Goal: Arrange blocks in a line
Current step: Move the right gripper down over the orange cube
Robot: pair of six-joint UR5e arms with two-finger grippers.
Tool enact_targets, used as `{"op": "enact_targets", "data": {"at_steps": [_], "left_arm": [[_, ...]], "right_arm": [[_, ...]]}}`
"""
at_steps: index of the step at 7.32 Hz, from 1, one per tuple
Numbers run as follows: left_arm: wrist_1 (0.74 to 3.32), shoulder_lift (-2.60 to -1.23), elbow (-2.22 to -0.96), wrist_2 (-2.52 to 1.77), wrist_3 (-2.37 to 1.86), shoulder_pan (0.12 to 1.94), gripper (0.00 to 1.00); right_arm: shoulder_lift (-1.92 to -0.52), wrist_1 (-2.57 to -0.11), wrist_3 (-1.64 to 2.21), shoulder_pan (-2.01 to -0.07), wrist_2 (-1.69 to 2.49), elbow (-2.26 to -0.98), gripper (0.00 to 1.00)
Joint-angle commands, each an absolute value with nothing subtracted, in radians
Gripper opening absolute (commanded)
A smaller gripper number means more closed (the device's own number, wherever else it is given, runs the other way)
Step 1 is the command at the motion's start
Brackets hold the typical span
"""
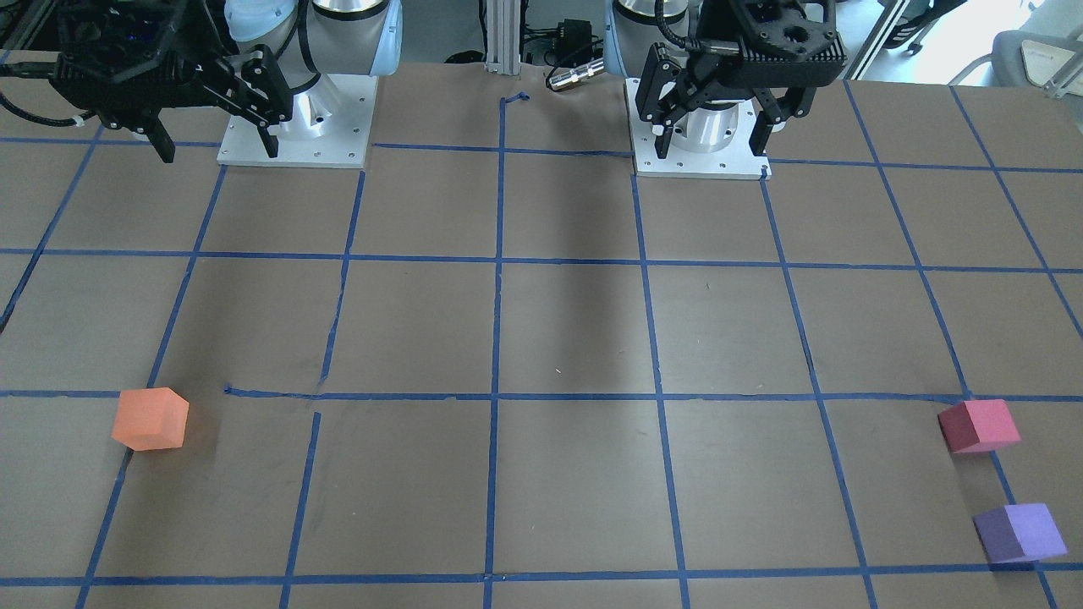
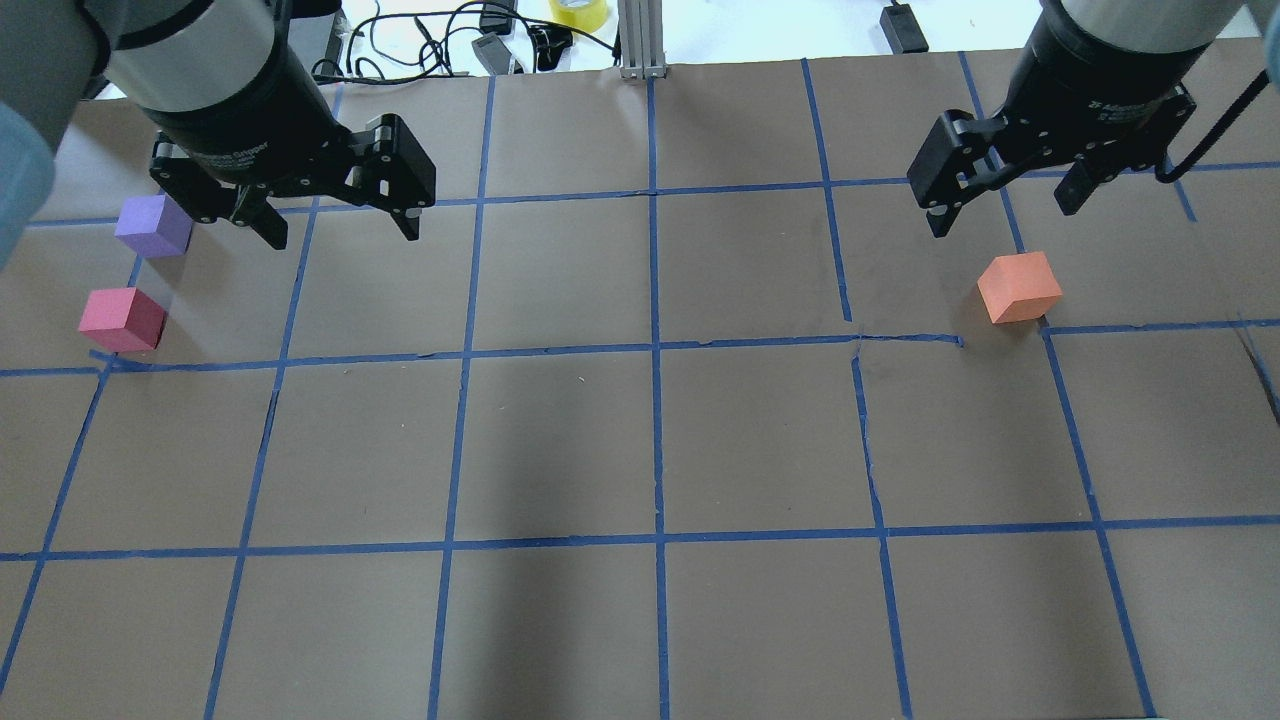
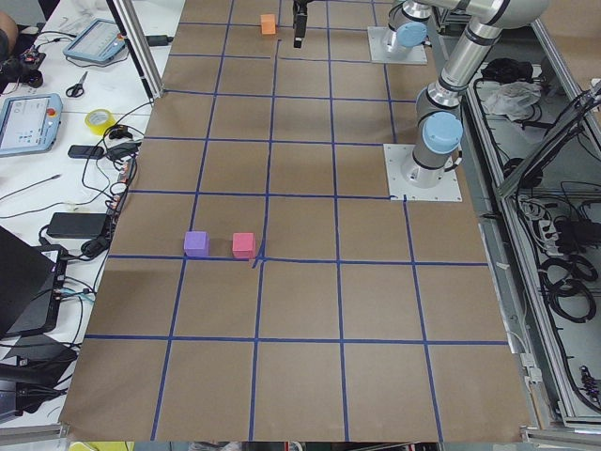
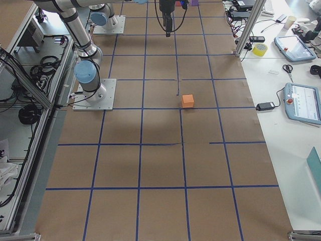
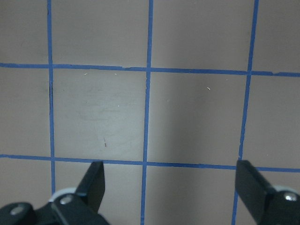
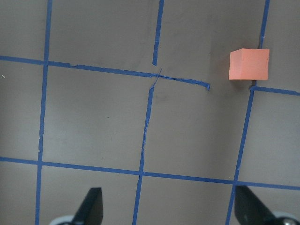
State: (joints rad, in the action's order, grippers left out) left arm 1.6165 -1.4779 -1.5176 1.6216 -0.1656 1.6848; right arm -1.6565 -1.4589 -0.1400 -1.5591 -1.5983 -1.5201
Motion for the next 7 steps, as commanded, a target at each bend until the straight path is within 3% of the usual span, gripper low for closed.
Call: {"op": "enact_targets", "data": {"at_steps": [1, 7], "left_arm": [[1.615, -1.480, -1.522, 1.615, -0.167, 1.684, 1.00], [1.609, -1.477, -1.517, 1.592, -0.161, 1.680, 1.00]], "right_arm": [[-1.655, -1.459, -0.140, -1.559, -1.600, -1.520, 1.00], [-1.652, -1.479, -0.152, -1.551, -1.600, -1.520, 1.00]]}}
